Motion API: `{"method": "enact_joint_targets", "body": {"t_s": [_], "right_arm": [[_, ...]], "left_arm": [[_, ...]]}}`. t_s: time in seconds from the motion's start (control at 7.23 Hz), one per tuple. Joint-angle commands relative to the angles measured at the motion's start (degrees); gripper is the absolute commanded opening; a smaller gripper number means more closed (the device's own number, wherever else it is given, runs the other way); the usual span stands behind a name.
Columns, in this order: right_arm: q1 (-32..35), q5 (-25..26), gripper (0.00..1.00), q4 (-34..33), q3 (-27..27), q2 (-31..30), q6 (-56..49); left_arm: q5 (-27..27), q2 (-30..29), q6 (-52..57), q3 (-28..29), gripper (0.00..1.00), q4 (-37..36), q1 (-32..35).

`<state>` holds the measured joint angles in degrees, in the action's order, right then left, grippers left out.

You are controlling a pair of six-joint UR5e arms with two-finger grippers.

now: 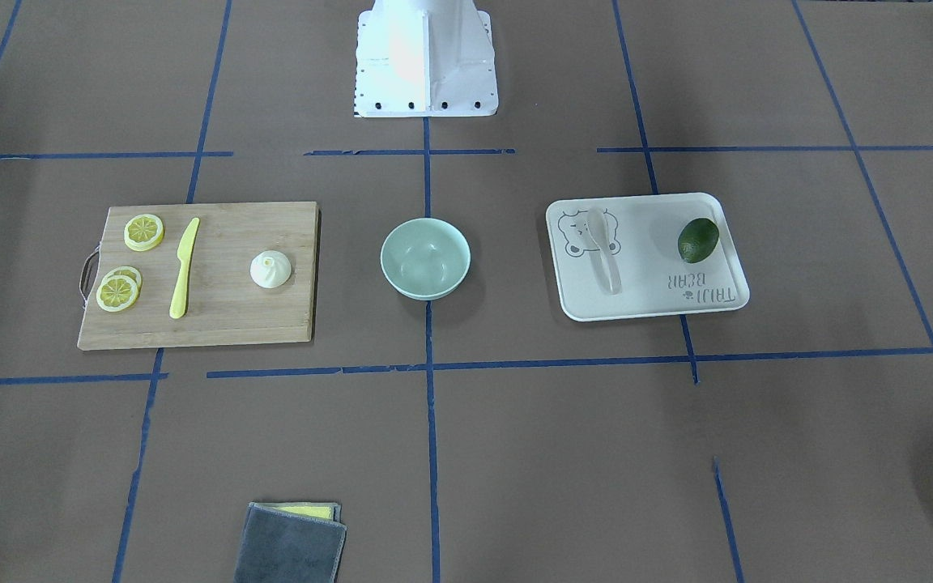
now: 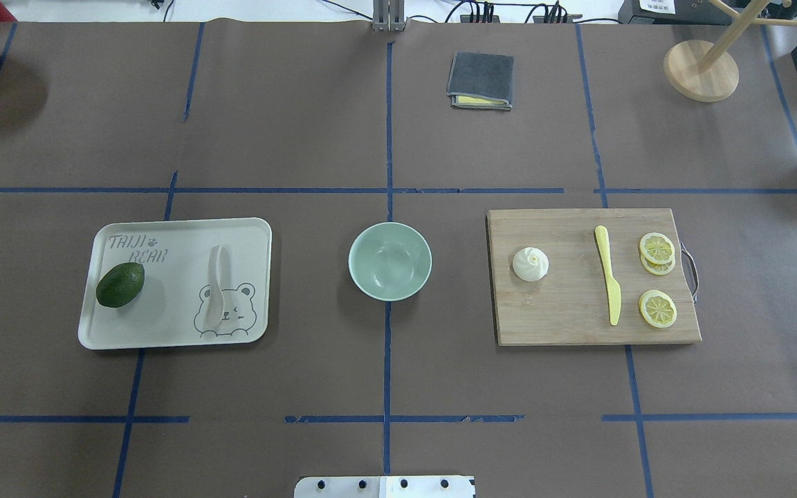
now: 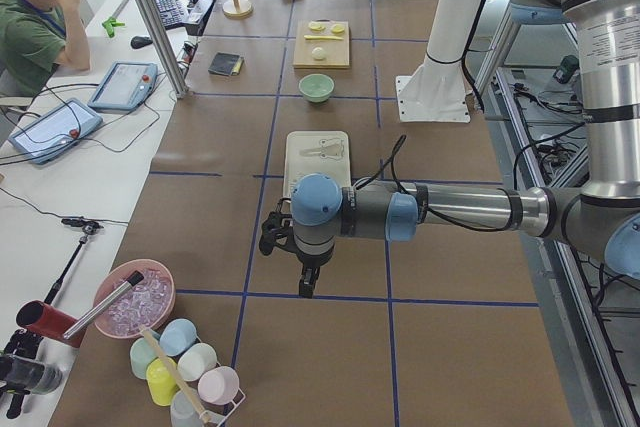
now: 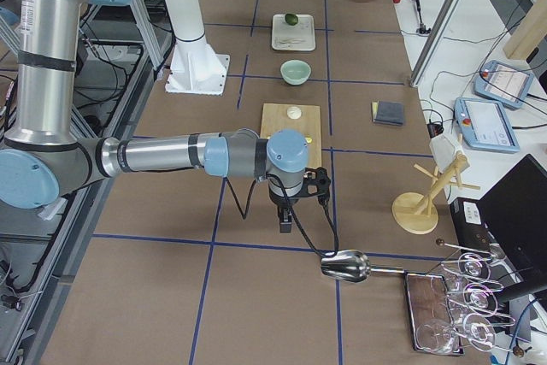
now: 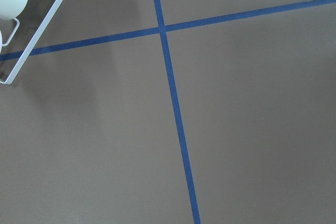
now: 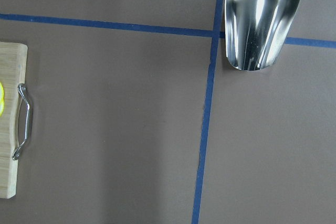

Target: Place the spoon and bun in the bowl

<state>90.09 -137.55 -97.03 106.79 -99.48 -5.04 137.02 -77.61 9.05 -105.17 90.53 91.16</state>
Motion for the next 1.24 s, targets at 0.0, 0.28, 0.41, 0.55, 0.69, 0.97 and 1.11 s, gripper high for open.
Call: {"method": "enact_joint_targets", "body": {"t_s": [0.0, 0.28, 0.41, 0.55, 0.69, 0.97, 1.11], "right_arm": [[0.0, -0.17, 1.0, 0.0, 0.0, 0.08, 0.12], [0.0, -0.26, 1.0, 0.09, 0.44, 0.08, 0.04], [0.0, -0.09, 1.0, 0.09, 0.35, 0.17, 0.03], [0.0, -0.09, 1.0, 0.17, 0.44, 0.78, 0.29], [-0.17, 0.17, 1.0, 0.09, 0.09, 4.26, 0.56], [-0.26, 0.26, 1.0, 0.09, -0.09, 7.1, 0.74], [-0.26, 0.09, 1.0, 0.78, 0.35, 7.37, 0.74]], "left_arm": [[-0.09, -0.69, 0.01, -1.69, 1.0, 0.09, 0.07], [0.0, -0.78, 0.09, -1.0, 1.0, 0.35, 0.07], [-1.04, -1.57, 0.18, -1.7, 1.0, 0.79, -0.01], [-5.75, -3.92, 0.18, -1.88, 1.0, 1.23, -0.27], [-6.24, -6.04, 0.27, -1.97, 1.0, 1.32, -0.45], [-5.81, -8.34, -0.25, -1.01, 1.0, 9.52, -0.45], [-6.06, -8.87, -0.35, -0.91, 1.0, 20.02, -0.45]]}}
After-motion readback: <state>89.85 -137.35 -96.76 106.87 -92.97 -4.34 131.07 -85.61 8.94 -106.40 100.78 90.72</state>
